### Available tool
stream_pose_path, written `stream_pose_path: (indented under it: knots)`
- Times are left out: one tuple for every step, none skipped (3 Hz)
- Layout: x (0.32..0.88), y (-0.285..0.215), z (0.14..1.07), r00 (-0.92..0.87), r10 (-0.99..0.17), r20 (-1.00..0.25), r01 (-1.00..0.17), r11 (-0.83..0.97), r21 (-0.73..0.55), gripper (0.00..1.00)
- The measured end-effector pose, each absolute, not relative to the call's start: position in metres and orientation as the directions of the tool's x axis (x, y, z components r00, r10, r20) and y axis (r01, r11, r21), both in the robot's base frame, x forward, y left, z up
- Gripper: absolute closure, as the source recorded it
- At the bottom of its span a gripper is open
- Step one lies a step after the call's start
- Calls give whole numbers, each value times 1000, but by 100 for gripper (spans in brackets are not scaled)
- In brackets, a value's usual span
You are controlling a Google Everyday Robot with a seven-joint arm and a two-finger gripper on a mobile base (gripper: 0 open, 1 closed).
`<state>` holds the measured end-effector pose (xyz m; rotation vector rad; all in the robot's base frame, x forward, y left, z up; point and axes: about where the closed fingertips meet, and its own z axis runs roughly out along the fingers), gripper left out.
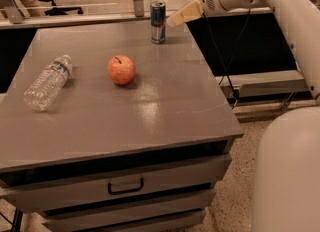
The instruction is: Move redbull can near water bottle
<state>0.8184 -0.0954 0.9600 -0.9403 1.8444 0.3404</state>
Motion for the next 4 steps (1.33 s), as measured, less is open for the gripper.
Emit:
stream_pose_path:
  knots:
    - [827, -88, 953, -206, -416, -886, -731, 667, -143, 0]
    - [834, -75, 945, -180, -368, -912, -751, 651, -114, 0]
    - [843, -56, 935, -157, -350, -924, -776, 622, -103, 0]
    - [849, -44, 928, -146, -340, -929, -790, 605, -97, 0]
